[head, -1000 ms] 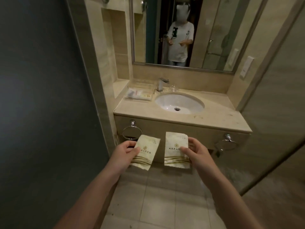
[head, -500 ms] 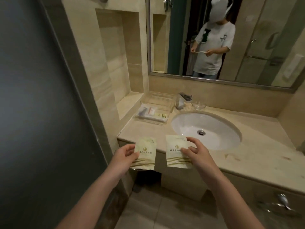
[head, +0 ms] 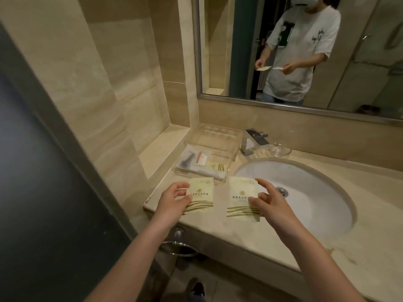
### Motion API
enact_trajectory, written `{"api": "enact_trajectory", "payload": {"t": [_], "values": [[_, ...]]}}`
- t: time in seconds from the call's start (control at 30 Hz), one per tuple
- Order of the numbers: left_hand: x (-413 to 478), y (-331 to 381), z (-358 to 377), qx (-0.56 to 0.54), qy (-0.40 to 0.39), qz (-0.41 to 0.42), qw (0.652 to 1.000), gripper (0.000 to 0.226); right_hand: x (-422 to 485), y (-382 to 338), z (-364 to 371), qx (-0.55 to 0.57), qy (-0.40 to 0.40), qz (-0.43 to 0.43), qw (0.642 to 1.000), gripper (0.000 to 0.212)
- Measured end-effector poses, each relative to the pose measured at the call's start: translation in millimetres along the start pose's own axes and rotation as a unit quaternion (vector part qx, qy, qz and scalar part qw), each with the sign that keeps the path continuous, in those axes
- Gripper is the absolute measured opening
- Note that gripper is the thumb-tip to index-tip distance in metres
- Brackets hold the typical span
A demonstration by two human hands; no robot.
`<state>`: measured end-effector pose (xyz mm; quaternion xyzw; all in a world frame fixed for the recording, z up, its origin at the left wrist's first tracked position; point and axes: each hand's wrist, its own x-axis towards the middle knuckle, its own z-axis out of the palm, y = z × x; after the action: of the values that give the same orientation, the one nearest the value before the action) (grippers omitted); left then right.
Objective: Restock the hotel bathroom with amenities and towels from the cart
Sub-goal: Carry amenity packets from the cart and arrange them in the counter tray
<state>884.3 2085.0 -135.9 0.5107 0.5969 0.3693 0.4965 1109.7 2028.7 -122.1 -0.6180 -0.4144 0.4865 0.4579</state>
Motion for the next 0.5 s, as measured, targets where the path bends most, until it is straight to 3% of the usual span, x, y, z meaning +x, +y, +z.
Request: {"api": "enact_trajectory", "payload": {"t": [0.33,0.5], "values": [[191.4,-3.6,44.5,0.104,-0.068,-0.011,0.992,0.031,164.3,3.1,24.6,-0.048,0.066,0.033,0.996,0.045],[268.1,-16.9,65.2,0.183,-0.100,-0.004,0.978,0.035,222.8,27.5,30.6,-0.074,0.100,0.093,0.988,0.058]]}}
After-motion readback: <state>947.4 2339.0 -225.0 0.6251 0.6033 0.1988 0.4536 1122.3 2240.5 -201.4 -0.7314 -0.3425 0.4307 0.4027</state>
